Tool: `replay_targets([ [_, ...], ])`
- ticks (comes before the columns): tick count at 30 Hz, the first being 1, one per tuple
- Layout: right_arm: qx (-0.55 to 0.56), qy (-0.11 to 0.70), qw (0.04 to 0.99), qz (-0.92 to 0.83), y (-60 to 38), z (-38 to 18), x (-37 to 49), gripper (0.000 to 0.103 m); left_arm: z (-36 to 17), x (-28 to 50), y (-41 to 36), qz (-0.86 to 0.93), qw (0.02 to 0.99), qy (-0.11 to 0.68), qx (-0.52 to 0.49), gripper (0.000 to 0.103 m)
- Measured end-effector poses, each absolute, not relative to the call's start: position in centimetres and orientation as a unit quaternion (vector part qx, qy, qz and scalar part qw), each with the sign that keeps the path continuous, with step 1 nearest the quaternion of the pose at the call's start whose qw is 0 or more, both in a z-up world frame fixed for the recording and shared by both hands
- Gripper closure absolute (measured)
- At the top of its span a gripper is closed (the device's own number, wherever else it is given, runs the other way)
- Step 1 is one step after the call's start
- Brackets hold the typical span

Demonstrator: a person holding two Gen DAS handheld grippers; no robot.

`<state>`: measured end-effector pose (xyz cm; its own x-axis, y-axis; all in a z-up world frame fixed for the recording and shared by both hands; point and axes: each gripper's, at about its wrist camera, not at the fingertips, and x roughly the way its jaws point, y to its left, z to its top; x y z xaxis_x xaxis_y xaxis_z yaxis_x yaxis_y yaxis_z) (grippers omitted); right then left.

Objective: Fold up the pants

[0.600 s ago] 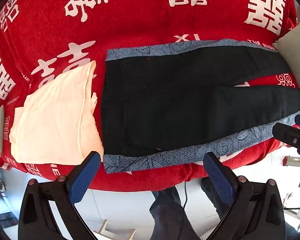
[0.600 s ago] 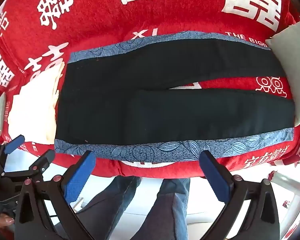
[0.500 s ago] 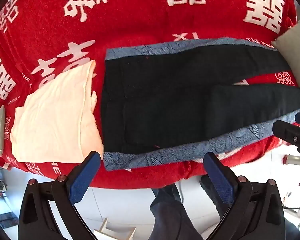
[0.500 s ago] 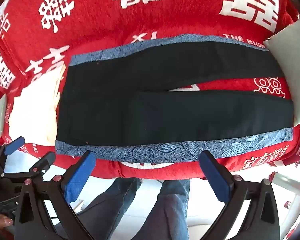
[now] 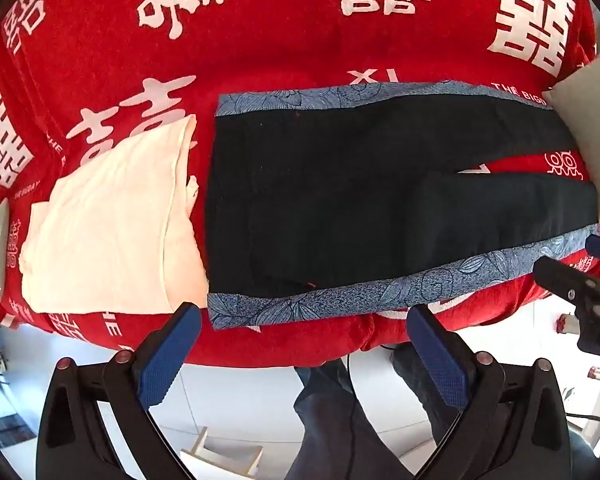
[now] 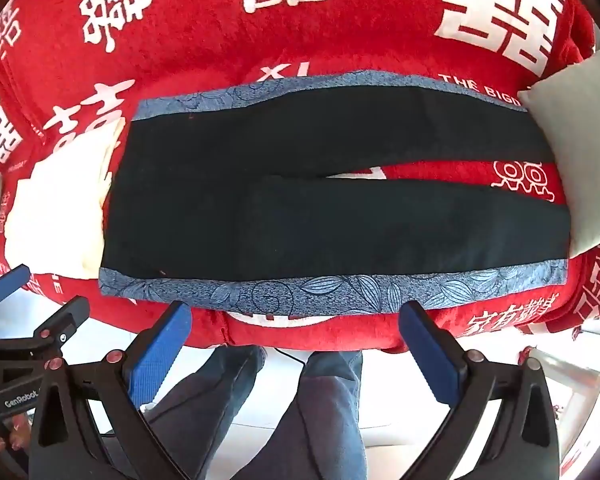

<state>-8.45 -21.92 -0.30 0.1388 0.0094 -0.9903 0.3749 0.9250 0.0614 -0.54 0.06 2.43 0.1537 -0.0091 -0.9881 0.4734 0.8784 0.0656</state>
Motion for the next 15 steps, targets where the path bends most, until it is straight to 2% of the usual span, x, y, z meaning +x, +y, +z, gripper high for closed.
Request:
replay_targets([
  [15, 0.132, 0.644, 0.742, -0.128, -21.6, 0.2, -8.6, 0.0, 3.8, -0.9, -0.1, -0.169, 0.749, 0.612, 0.188, 0.0],
])
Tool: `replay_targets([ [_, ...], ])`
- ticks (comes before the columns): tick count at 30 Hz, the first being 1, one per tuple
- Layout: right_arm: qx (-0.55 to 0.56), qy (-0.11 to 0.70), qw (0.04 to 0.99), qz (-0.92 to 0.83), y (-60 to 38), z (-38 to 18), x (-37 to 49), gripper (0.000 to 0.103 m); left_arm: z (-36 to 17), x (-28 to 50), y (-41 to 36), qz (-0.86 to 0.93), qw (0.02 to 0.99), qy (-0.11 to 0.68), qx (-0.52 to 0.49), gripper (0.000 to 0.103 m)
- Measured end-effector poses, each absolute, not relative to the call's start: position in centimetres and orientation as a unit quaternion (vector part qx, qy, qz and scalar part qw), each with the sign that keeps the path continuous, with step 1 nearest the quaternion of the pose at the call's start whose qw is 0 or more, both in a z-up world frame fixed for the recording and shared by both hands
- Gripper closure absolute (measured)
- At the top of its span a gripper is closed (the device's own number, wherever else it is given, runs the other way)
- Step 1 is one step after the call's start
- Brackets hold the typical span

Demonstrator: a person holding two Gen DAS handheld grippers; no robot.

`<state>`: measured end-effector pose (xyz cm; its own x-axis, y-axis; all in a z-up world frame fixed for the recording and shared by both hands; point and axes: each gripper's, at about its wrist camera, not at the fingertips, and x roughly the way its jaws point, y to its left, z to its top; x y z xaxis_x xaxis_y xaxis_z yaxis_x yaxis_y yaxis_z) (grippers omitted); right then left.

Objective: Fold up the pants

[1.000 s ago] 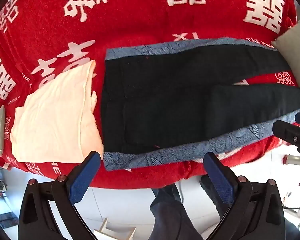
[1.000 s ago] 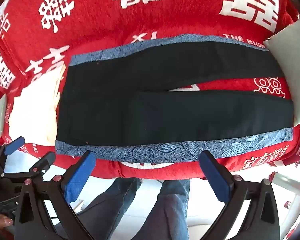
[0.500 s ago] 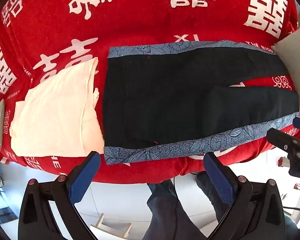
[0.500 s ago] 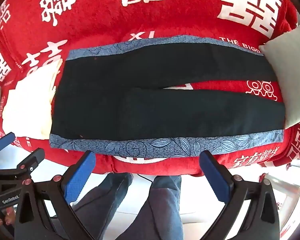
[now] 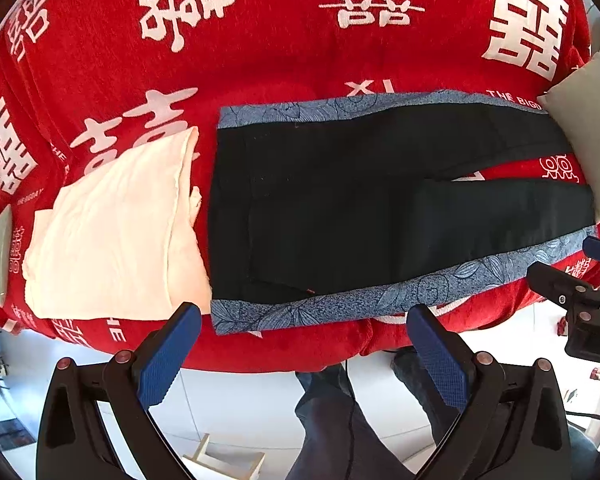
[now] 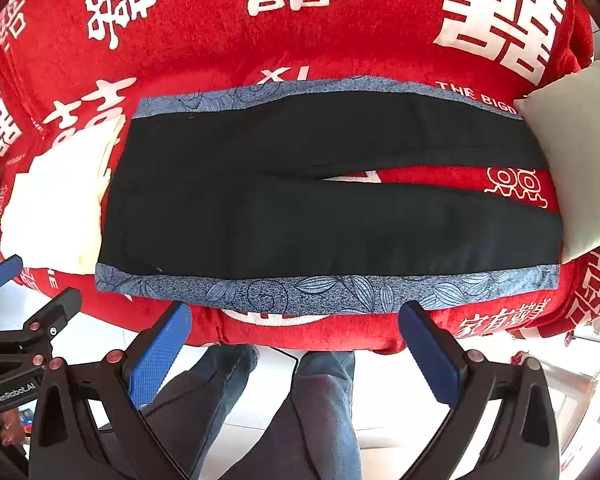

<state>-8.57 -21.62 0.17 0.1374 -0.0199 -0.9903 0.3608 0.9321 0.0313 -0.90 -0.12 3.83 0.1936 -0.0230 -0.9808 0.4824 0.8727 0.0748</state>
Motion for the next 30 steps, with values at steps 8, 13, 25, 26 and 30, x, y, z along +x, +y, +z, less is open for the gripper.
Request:
replay_targets([
  [8, 0.126, 0.638, 0.75, -0.126, -21.56, 0.72, -8.49, 0.0, 4.24, -0.49, 0.32, -0.161, 0.755, 0.608, 0.182, 0.0],
  [13, 0.126, 0.635, 0.751, -0.129, -21.71, 0.86, -8.5, 0.0, 4.31, -0.76, 0.14, -0.165, 0.756, 0.606, 0.183, 0.0],
  [25, 0.124, 0.633, 0.754, -0.129, -22.31, 1.15, -8.34, 0.0, 4.53, -0.99, -0.35, -0.163, 0.76, 0.601, 0.186, 0.0],
  [26, 0.124, 0.632, 0.754, -0.129, -22.34, 1.15, -8.3, 0.0, 4.55, -0.96, -0.39, -0.163, 0.76, 0.601, 0.187, 0.0],
  [30, 0.123, 0.631, 0.755, -0.127, -22.41, 1.21, -8.24, 0.0, 4.47, -0.88, -0.55, -0.161, 0.759, 0.603, 0.186, 0.0],
])
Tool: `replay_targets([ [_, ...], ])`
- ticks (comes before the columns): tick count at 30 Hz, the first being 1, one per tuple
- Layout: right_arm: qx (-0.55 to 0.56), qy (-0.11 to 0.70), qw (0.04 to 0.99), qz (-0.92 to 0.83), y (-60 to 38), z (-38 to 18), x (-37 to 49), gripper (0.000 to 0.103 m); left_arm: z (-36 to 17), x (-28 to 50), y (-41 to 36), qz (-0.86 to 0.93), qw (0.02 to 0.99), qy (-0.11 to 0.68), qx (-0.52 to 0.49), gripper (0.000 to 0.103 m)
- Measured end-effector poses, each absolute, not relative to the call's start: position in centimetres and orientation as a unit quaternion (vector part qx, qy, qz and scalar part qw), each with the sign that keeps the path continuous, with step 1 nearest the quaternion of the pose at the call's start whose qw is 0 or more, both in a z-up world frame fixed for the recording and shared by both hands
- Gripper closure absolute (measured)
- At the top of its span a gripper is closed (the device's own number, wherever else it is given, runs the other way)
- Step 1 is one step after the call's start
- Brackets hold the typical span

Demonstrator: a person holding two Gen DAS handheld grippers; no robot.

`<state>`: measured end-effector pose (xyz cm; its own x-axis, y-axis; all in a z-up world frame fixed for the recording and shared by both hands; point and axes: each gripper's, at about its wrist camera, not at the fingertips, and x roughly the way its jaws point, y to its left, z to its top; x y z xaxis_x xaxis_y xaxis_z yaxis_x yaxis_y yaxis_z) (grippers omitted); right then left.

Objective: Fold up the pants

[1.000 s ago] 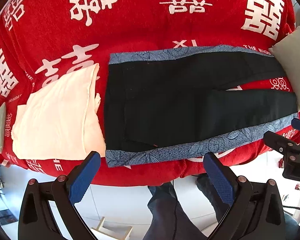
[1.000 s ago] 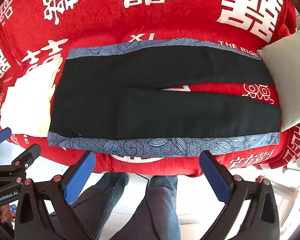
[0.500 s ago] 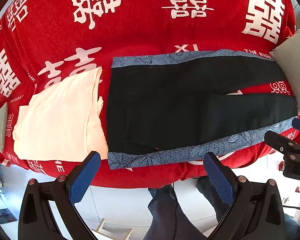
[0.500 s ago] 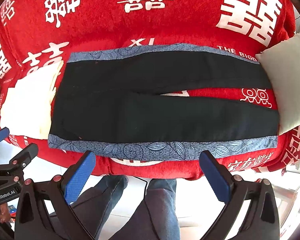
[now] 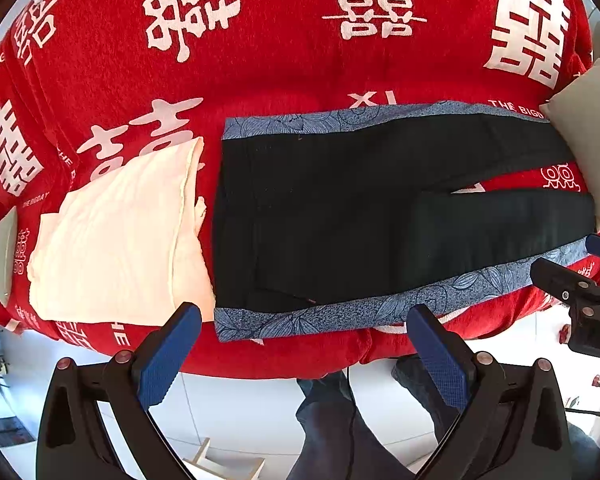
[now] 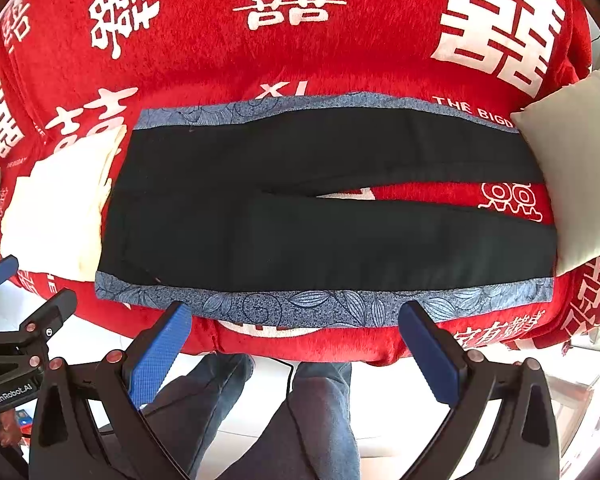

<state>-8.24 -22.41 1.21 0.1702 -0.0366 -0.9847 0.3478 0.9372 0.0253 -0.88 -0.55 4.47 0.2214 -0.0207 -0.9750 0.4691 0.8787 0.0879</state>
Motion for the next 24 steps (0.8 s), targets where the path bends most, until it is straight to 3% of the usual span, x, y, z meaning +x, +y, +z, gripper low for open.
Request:
replay_targets([
  [24, 0.122, 0.628, 0.762, -0.105, -25.9, 1.4, -8.4, 0.0, 5.6, -2.0, -4.2, -0.137, 0.768, 0.593, 0.2, 0.0],
])
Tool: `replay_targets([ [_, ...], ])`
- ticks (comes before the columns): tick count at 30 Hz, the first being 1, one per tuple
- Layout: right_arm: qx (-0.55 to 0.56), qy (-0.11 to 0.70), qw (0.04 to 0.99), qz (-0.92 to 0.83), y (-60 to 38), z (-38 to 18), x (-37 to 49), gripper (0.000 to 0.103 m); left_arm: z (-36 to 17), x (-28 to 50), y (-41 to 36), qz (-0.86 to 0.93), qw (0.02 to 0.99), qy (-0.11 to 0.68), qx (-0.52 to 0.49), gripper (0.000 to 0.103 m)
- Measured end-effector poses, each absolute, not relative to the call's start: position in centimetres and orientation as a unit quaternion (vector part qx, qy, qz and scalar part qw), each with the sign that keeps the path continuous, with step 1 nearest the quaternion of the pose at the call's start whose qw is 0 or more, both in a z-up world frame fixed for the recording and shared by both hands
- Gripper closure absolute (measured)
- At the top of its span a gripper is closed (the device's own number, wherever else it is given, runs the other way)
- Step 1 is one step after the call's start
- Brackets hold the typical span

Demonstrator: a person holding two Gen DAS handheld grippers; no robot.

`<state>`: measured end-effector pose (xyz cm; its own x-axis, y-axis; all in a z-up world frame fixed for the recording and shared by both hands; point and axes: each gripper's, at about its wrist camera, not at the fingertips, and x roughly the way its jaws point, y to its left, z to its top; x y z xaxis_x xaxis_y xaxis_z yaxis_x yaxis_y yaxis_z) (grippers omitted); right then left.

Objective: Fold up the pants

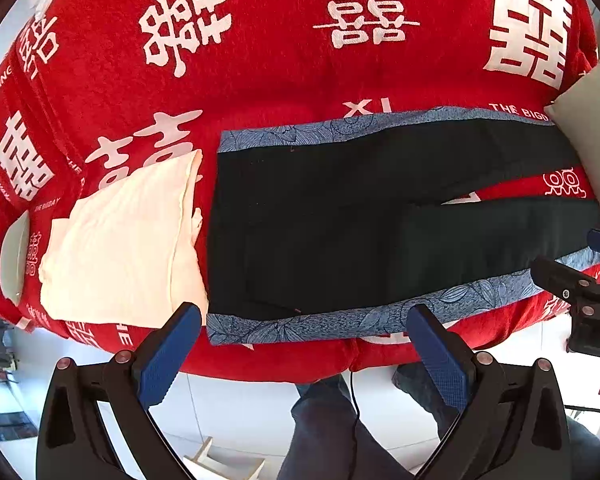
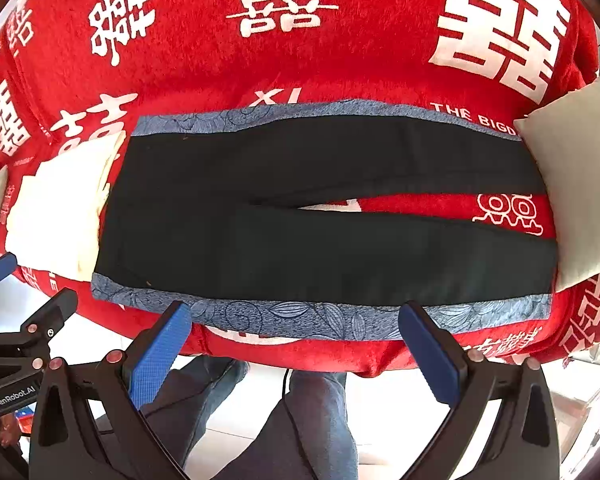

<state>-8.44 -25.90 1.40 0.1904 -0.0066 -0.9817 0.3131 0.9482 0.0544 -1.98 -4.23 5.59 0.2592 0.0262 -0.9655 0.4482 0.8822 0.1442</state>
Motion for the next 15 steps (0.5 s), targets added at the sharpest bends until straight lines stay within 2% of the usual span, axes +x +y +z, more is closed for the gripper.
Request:
replay_targets([
  [15, 0.109, 0.63, 0.765, -0.07, -29.0, 1.8, -10.9, 0.0, 6.2, -6.7, -6.5, -0.097, 0.773, 0.599, 0.186, 0.0],
])
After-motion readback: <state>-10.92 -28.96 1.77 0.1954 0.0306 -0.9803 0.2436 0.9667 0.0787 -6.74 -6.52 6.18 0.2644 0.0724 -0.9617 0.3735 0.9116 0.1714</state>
